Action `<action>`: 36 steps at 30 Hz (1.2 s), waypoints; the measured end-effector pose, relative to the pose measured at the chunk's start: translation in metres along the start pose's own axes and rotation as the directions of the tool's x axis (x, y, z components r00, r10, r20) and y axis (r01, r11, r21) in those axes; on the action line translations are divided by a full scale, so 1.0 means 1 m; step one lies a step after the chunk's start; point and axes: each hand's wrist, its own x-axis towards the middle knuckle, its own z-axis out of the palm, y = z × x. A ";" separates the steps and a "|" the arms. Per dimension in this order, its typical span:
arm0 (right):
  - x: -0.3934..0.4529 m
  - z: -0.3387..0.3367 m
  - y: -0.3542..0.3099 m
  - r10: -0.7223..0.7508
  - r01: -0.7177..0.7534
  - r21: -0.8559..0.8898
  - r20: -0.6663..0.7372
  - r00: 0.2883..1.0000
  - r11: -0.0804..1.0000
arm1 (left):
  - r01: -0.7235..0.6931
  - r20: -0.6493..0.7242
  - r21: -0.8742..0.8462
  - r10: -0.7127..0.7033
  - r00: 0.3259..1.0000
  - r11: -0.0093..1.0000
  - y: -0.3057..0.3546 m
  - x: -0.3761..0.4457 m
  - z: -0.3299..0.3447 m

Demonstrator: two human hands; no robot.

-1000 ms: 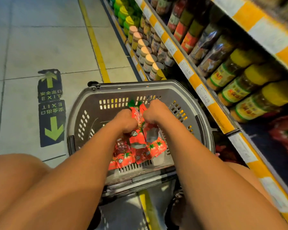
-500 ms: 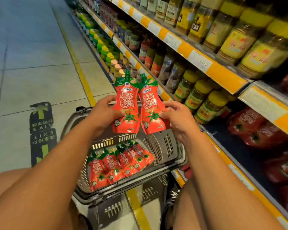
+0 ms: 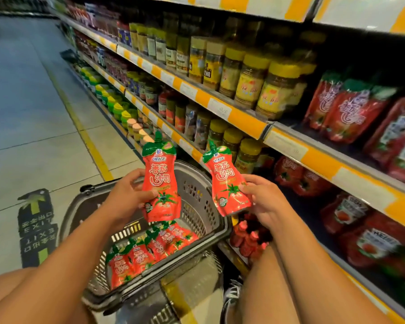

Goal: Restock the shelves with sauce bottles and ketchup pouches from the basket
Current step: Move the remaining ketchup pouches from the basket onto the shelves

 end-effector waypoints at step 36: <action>0.002 -0.162 0.016 0.155 -0.077 0.238 -0.330 0.931 0.968 | -0.030 0.294 0.124 -0.008 0.956 0.992 -0.030 0.072 0.265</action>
